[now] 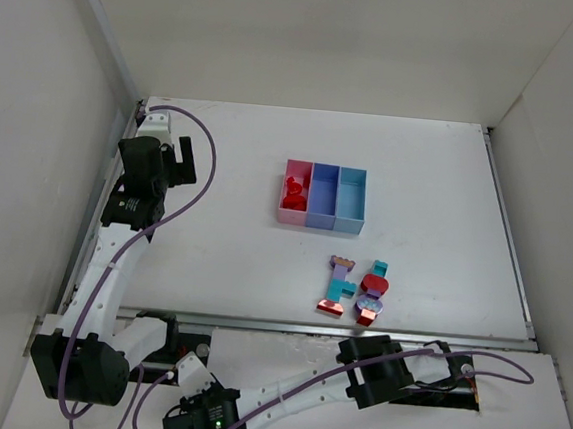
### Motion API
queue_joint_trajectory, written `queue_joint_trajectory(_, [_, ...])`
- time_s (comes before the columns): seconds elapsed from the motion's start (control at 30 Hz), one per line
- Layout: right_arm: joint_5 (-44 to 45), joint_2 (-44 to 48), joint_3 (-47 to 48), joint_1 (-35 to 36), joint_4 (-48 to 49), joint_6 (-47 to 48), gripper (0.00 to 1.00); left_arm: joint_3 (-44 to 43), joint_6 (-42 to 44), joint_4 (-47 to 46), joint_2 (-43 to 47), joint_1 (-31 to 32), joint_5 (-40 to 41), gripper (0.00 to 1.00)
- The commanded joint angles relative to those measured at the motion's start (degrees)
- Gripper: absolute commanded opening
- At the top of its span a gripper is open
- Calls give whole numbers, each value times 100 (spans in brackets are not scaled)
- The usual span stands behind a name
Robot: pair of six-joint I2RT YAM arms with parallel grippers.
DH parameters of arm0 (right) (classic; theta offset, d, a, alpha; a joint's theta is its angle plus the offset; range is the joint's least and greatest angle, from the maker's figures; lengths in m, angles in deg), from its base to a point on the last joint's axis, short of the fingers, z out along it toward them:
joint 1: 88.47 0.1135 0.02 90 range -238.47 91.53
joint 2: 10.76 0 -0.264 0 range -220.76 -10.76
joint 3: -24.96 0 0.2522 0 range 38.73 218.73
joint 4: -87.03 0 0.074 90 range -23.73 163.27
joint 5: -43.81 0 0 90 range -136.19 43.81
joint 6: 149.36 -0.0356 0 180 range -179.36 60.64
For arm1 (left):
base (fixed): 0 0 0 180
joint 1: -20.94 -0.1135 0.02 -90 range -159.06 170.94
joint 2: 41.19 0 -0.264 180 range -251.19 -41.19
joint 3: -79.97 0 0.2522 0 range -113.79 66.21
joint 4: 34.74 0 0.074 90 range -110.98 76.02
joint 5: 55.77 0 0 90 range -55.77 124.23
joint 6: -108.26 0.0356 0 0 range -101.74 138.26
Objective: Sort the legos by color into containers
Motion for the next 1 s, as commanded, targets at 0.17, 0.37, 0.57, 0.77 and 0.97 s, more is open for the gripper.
queue_joint_trajectory(0.17, [10, 110, -190, 59, 135, 78, 39, 27, 38, -259, 194, -19, -56, 85])
queue_joint_trajectory(0.37, [62, 5, -190, 59, 135, 78, 38, 27, 38, -259, 194, -19, -56, 85])
queue_joint_trajectory(0.57, [168, 4, -190, 59, 187, 78, 38, 27, 38, -259, 194, -19, -56, 85])
queue_joint_trajectory(0.77, [221, 4, -190, 59, 302, 78, 36, 27, 38, -259, 194, -19, -56, 85])
queue_joint_trajectory(0.97, [221, 4, -137, 59, 354, 131, 33, 27, 38, -259, 194, -19, -56, 85])
